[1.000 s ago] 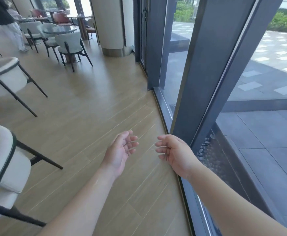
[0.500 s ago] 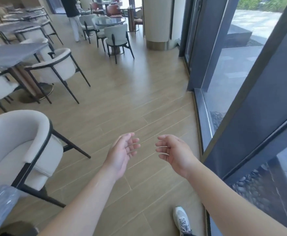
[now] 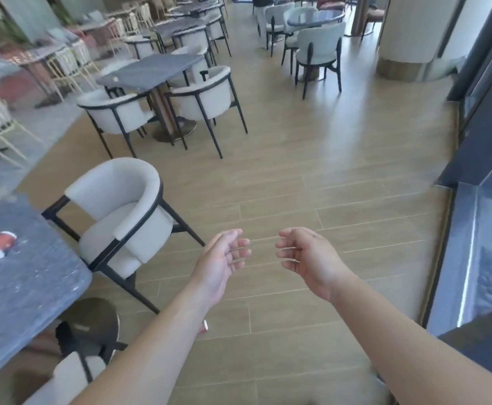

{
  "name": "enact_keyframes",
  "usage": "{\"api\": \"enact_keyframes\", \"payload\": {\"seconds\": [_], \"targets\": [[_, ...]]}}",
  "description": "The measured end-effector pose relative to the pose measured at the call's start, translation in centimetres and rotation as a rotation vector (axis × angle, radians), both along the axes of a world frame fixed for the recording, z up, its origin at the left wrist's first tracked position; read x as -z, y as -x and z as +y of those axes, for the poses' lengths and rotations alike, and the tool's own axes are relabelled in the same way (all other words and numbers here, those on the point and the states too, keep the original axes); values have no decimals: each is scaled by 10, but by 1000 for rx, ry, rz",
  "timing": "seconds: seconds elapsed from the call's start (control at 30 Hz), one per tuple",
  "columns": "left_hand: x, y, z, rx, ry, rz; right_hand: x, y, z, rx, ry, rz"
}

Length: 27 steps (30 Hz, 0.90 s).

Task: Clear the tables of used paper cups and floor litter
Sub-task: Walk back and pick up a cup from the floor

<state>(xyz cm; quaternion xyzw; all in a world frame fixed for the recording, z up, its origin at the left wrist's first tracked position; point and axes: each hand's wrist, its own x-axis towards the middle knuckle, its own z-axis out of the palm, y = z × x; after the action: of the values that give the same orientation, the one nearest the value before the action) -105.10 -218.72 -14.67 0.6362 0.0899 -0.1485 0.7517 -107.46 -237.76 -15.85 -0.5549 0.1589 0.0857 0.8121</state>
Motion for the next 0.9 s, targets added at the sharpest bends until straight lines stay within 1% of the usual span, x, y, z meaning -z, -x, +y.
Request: {"api": "enact_keyframes", "payload": {"seconds": [0.27, 0.47, 0.77, 0.9], "targets": [[6, -21, 51, -243, 2, 5, 12, -63, 53, -238, 15, 39], [30, -49, 99, -421, 54, 73, 26, -114, 110, -396, 53, 67], [61, -150, 178, -534, 127, 138, 31, -227, 199, -490, 108, 103], [66, -196, 218, -539, 142, 154, 27, -277, 244, -531, 132, 110]]}}
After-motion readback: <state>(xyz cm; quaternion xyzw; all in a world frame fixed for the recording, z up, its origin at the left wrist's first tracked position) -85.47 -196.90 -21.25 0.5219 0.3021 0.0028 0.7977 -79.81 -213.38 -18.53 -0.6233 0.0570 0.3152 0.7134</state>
